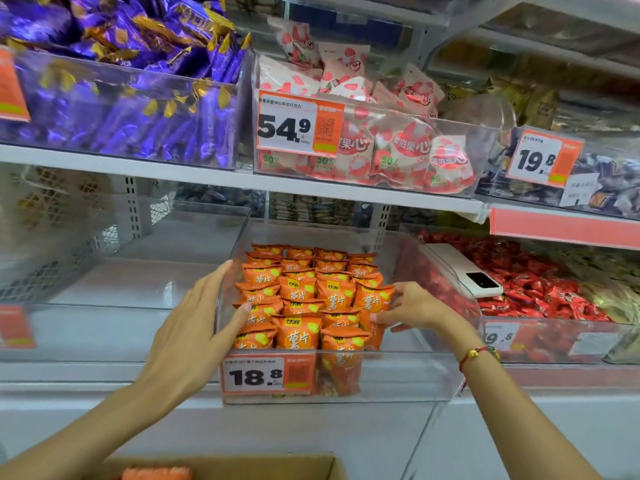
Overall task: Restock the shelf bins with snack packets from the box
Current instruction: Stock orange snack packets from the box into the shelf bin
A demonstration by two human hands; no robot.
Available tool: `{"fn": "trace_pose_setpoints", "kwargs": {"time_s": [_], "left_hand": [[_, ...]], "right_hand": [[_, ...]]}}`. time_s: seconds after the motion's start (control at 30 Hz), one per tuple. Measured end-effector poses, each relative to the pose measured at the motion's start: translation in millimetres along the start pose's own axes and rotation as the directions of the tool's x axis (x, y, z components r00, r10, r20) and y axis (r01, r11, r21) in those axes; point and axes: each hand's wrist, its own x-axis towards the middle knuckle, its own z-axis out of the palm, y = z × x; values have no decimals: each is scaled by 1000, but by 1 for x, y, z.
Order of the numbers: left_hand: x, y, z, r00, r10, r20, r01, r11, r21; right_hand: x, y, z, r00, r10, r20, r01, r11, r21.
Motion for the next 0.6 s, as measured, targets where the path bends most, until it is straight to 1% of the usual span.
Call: {"fn": "trace_pose_setpoints", "kwargs": {"time_s": [0.07,0.17,0.27,0.33,0.4,0.47,0.53,0.6], "left_hand": [[3,-2,1,1000,-16,-1,16,999,27],[6,-4,2,999,-37,-5,37,997,60],[6,-4,2,999,-36,5,36,997,64],[4,-3,1,1000,-30,6,30,998,57],[4,-2,0,1000,-26,14,25,998,55],[4,-3,-2,999,-23,28,22,998,54],[4,-3,-3,999,-17,38,16,999,49],[4,-4,-3,999,-12,39,11,999,47]], "right_hand": [[1,-1,2,1000,-10,3,11,999,-47],[1,-4,4,999,-26,-38,21,992,-121],[3,-5,6,998,-20,-65,4,973,-230],[3,-5,6,998,-30,-58,13,963,-270],[0,-2,3,999,-50,-15,45,972,-230],[-4,5,-3,995,-92,29,95,987,-130],[-8,11,-9,987,-158,-21,156,985,-76],[-8,12,-12,965,-247,-88,240,968,-75]]}}
